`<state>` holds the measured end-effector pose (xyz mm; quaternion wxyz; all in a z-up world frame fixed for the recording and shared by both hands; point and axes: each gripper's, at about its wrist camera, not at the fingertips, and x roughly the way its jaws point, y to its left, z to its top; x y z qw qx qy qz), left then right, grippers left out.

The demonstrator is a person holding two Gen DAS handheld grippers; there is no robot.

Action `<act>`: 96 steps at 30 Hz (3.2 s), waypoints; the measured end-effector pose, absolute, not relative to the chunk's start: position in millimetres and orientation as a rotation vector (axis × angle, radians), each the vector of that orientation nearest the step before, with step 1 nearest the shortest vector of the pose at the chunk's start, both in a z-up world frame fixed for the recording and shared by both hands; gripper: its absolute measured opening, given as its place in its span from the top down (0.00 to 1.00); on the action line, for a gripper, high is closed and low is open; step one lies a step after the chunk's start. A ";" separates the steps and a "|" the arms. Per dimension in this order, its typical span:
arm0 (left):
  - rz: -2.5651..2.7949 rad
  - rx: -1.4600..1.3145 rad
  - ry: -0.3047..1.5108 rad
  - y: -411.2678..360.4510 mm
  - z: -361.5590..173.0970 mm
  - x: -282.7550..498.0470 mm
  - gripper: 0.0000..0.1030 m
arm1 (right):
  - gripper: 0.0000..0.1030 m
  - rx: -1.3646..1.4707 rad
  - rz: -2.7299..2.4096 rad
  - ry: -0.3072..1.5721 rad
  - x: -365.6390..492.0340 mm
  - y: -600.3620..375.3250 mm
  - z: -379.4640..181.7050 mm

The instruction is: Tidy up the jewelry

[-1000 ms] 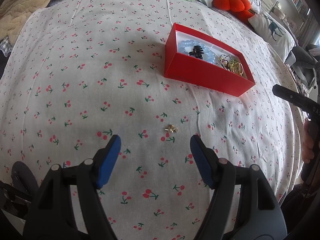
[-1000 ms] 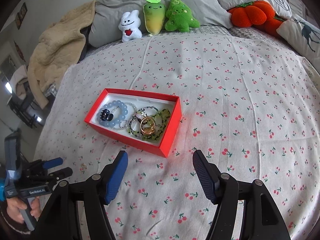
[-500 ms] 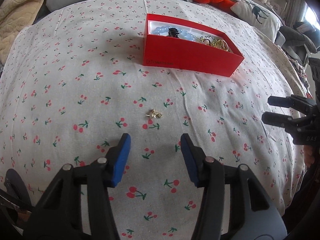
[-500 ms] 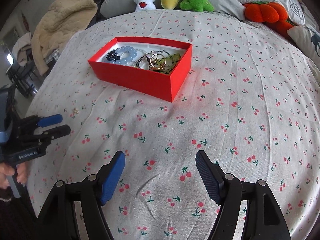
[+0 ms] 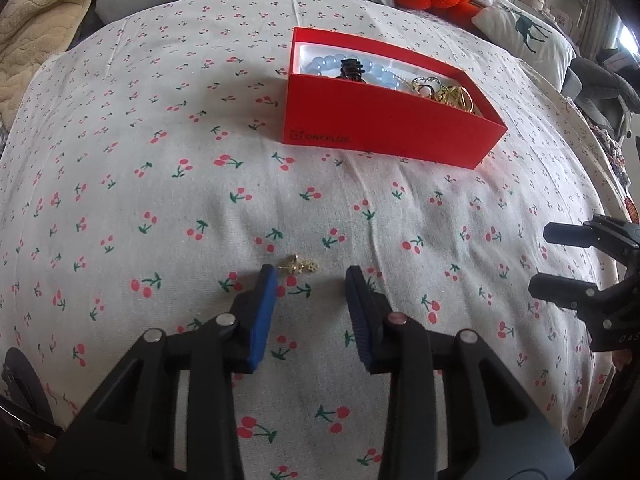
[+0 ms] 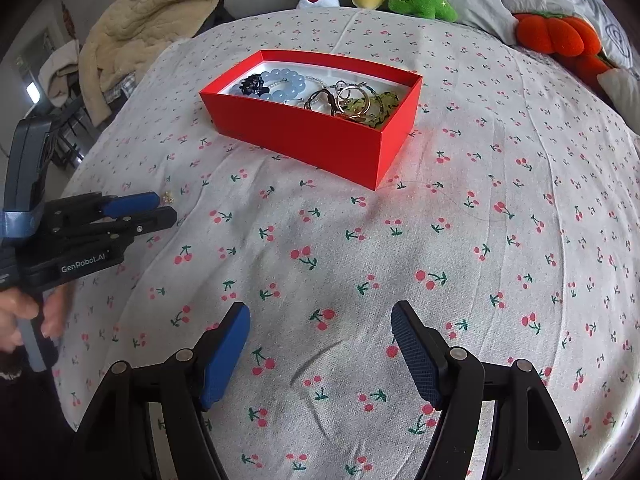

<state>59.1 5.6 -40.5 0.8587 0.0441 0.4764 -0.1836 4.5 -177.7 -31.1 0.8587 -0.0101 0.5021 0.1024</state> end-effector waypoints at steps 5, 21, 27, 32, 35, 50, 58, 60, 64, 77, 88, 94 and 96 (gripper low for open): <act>-0.364 0.098 0.991 1.9 -40.9 62.5 0.81 | 0.28 -0.012 0.210 1.050 4.8 -181.4 -29.6; -0.380 0.073 1.005 0.5 -34.4 67.8 0.91 | 0.28 -0.003 0.212 1.030 2.8 -183.0 -23.1; -0.405 0.055 0.987 -9.9 -17.3 69.1 0.91 | 0.28 0.015 0.211 1.004 9.8 -184.3 -13.2; -0.437 0.046 0.950 -27.9 4.3 75.9 0.91 | 0.28 0.038 0.207 0.979 16.2 -188.4 -5.4; -0.452 0.046 0.932 -40.1 15.2 84.3 0.91 | 0.28 0.050 0.200 0.972 21.4 -191.8 -3.2; -0.477 0.004 0.945 -82.1 22.6 133.2 0.91 | 0.28 0.075 0.179 0.958 28.8 -203.8 0.6; -0.454 0.029 0.943 -70.9 33.0 115.4 0.64 | 0.28 0.081 0.167 0.954 29.9 -205.0 3.1; -0.431 0.040 0.937 -62.3 35.7 105.0 0.50 | 0.28 0.086 0.160 0.953 30.1 -205.3 3.9; -0.370 0.078 0.942 -45.5 32.0 82.8 0.27 | 0.28 0.100 0.132 0.949 28.3 -206.1 5.6; -0.177 0.103 1.009 -13.8 8.0 35.9 0.01 | 0.17 0.032 0.008 0.987 11.1 -179.6 -7.0; -0.151 0.108 1.028 -6.5 -6.6 32.1 0.01 | 0.08 0.008 -0.071 1.017 6.8 -164.3 -16.2; -0.146 0.114 1.032 -7.9 -9.8 31.7 0.01 | 0.08 0.008 -0.073 1.013 8.0 -163.5 -15.9; -0.145 0.120 1.033 -8.9 -10.8 31.4 0.01 | 0.08 0.011 -0.077 1.014 8.6 -165.2 -16.5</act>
